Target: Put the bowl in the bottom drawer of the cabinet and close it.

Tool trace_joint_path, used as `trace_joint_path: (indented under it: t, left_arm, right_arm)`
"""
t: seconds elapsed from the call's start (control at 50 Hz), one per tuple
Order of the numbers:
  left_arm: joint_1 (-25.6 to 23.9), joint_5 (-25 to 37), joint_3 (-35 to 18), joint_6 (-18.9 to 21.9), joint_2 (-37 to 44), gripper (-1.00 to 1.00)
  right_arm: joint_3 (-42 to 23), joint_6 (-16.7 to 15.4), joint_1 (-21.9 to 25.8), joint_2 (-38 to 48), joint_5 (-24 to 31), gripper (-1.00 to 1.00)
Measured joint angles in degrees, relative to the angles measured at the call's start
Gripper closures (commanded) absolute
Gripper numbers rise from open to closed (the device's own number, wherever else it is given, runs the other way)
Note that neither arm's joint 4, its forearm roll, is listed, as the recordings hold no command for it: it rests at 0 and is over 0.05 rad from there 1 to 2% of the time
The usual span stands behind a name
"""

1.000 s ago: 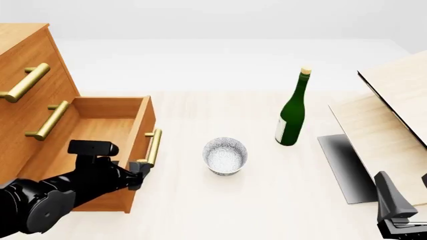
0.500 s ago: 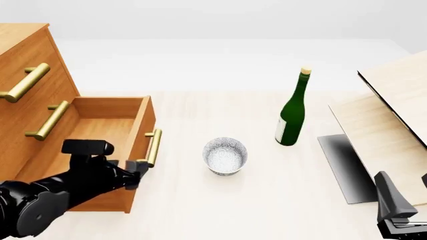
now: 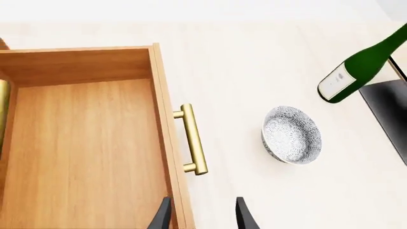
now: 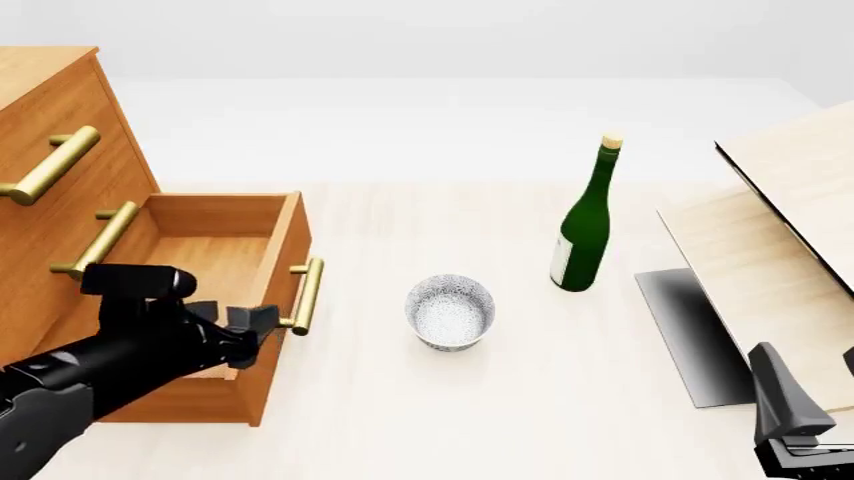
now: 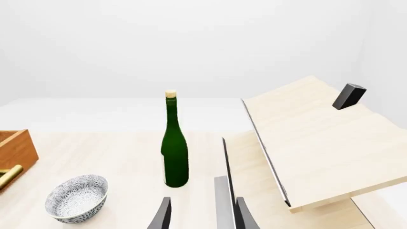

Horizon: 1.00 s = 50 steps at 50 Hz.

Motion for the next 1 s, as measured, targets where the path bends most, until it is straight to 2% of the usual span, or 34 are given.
trace_joint_path:
  t: [0.5,1.0]
  left_arm:
    - [-1.4,5.2,-4.3,-0.3,-6.2,-1.00]
    - [-4.1,6.2,-9.7,-2.0,-5.3,-1.00]
  right_arm:
    - [0.0,0.0,0.0,0.0,0.0,-1.00]
    - [0.0,0.0,0.0,0.0,0.0,-1.00]
